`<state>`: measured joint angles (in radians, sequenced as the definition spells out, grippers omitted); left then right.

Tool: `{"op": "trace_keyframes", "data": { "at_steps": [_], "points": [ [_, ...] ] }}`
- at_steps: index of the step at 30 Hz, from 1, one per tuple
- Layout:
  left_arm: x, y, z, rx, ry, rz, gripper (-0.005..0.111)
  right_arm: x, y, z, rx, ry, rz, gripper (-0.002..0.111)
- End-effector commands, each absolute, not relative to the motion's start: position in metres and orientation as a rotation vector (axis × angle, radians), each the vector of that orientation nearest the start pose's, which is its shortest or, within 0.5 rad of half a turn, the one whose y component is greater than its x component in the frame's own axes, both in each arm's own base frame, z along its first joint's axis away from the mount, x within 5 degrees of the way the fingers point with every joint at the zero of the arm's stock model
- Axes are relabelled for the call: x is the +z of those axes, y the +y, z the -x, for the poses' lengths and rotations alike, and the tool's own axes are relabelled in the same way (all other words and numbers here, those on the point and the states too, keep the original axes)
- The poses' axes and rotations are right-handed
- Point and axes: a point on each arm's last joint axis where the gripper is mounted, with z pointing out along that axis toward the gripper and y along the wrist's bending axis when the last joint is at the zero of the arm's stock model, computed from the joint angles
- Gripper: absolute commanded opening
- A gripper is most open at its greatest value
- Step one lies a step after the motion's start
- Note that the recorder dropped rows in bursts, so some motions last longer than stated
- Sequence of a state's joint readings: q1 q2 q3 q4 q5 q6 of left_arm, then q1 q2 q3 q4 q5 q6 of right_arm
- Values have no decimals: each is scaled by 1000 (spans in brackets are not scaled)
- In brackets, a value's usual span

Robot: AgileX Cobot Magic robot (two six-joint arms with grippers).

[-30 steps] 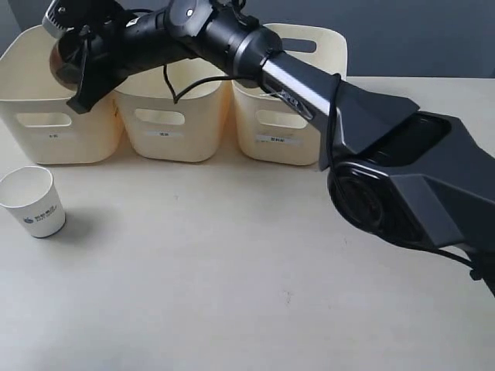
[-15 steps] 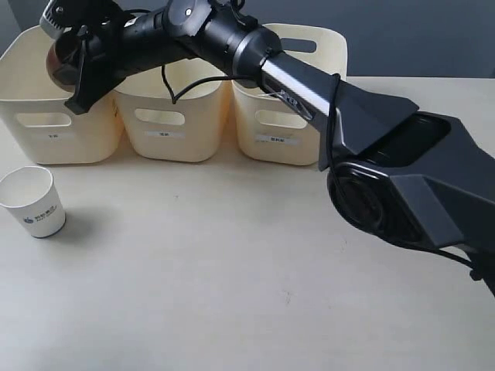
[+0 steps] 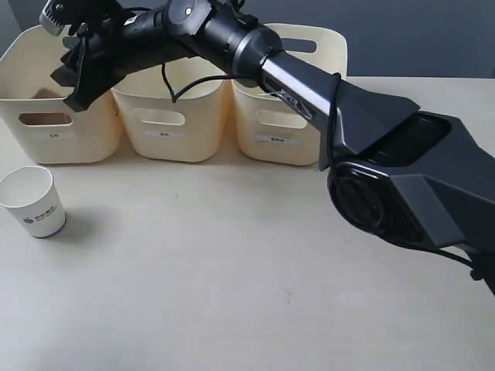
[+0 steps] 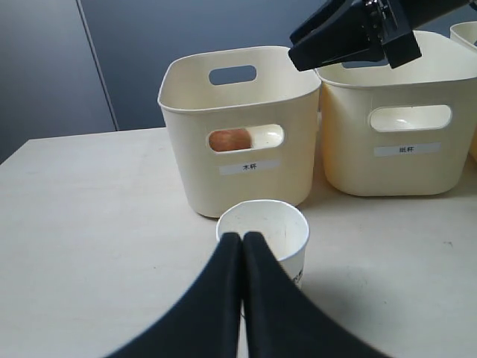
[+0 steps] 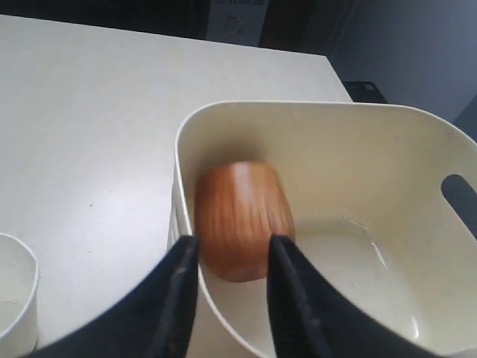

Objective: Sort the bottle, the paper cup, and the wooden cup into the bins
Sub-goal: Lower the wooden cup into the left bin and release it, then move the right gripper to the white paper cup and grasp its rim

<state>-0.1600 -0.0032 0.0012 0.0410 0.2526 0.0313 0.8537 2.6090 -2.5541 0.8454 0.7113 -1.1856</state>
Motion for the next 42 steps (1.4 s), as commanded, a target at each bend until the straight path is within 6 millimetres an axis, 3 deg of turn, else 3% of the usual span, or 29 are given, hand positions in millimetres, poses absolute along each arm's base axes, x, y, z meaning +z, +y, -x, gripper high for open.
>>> {"op": "trace_keyframes", "data": {
  "at_steps": [1, 7, 11, 19, 24, 26, 28, 33, 38, 42],
  "points": [
    [192, -8, -55, -60, 1712, -193, 0, 246, 464, -349, 747, 1390, 1500, 32],
    [192, -8, -55, -60, 1712, -193, 0, 274, 453, -328, 751, 1338, 1700, 32],
    [192, -8, -55, -60, 1712, -193, 0, 276, 451, -309, 745, 1318, 1874, 32],
    [192, -8, -55, -60, 1712, -193, 0, 252, 466, -268, 664, 1308, 2165, 32],
    [192, -8, -55, -60, 1712, -193, 0, 226, 493, -239, 380, 1192, 2268, 33],
    [192, -8, -55, -60, 1712, -193, 0, 218, 499, -228, 359, 1159, 2308, 40],
    [192, -8, -55, -60, 1712, -193, 0, 214, 503, -225, 356, 1145, 2307, 48],
    [192, -8, -55, -60, 1712, -193, 0, 207, 510, -217, 353, 1085, 2319, 49],
    [192, -8, -55, -60, 1712, -193, 0, 183, 519, -212, 280, 1043, 2351, 49],
    [192, -8, -55, -60, 1712, -193, 0, 181, 521, -214, 276, 1038, 2329, 49]
  ]
}}
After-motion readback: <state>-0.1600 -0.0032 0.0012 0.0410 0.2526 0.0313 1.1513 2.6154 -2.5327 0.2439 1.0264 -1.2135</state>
